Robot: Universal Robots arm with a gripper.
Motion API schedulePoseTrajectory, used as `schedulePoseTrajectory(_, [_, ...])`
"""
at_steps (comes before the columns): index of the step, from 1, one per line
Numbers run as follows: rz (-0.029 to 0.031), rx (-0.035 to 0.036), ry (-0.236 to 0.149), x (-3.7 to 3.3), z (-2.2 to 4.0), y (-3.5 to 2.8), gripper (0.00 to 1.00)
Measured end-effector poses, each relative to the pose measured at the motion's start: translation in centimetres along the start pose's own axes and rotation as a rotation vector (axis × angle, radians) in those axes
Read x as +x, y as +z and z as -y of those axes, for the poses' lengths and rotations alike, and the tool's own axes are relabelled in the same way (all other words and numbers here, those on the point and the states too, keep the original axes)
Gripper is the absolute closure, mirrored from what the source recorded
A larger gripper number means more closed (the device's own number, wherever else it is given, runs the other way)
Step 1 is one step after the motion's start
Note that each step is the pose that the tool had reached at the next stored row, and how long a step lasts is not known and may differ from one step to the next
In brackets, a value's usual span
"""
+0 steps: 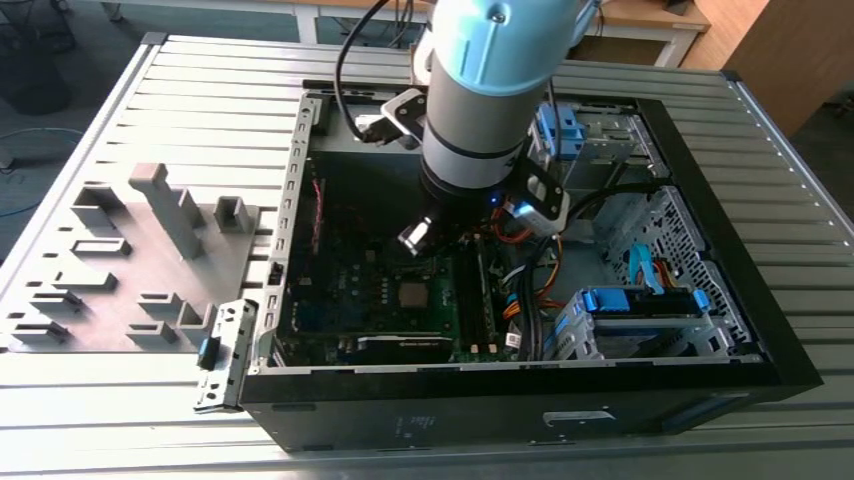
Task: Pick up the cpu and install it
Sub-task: 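Close the cpu cover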
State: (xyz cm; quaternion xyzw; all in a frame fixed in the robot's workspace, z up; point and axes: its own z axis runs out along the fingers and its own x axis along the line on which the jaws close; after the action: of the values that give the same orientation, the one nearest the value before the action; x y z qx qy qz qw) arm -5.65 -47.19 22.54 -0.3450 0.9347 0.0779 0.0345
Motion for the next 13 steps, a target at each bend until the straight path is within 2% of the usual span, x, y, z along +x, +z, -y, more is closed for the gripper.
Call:
schedulePoseTrajectory(9, [-0.0046,-0.0043,-0.035,-0.41,0.36,0.04,0.89])
schedulePoseTrajectory(13, [-0.005,-0.0047,-0.038,-0.42,0.37,0.04,0.89])
